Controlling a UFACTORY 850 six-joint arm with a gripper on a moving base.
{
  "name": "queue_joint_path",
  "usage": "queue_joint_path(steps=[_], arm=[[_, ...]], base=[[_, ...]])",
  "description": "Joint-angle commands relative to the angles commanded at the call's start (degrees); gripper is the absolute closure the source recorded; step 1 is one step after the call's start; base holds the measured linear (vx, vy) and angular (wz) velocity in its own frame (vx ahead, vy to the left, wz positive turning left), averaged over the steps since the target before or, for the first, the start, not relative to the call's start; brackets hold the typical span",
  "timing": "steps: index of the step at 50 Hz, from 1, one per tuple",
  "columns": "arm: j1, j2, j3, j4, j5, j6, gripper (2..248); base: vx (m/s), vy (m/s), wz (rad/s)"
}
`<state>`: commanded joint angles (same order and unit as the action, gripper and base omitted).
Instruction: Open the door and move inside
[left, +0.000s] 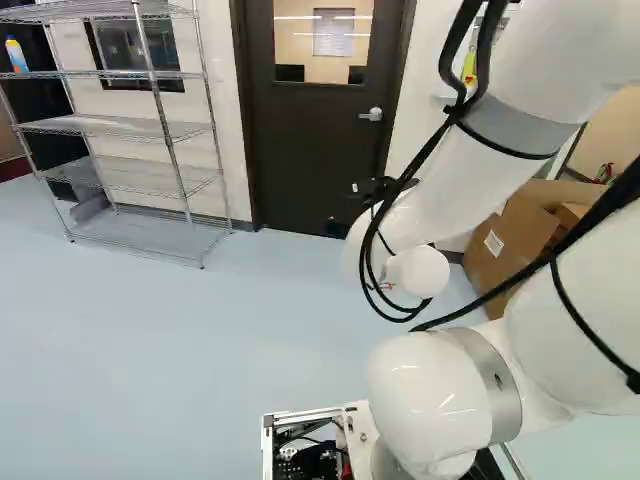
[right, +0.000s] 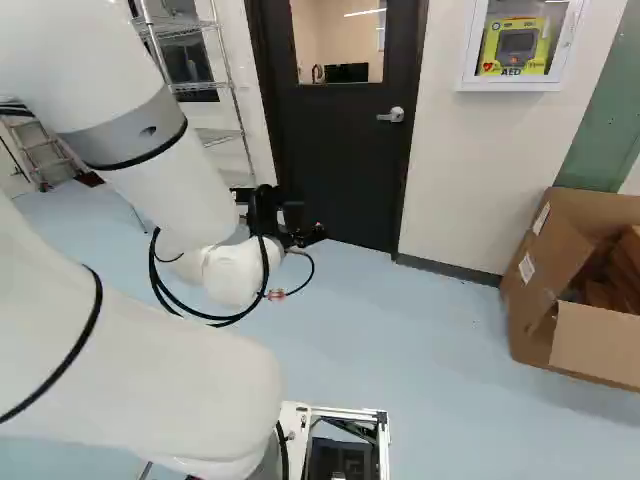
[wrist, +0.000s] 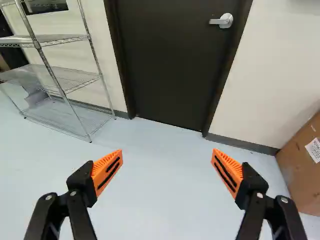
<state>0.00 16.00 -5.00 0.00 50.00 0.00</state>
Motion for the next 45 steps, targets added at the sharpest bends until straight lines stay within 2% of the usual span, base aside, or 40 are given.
queue_joint_path(steps=[22,45], arm=[[0.0,0.0,0.0,0.0,0.0,0.0,3],[0.0,0.0,0.0,0.0,0.0,0.0,3]], base=[[0.155,0.0,-0.009],[0.169,0.038,-0.051]])
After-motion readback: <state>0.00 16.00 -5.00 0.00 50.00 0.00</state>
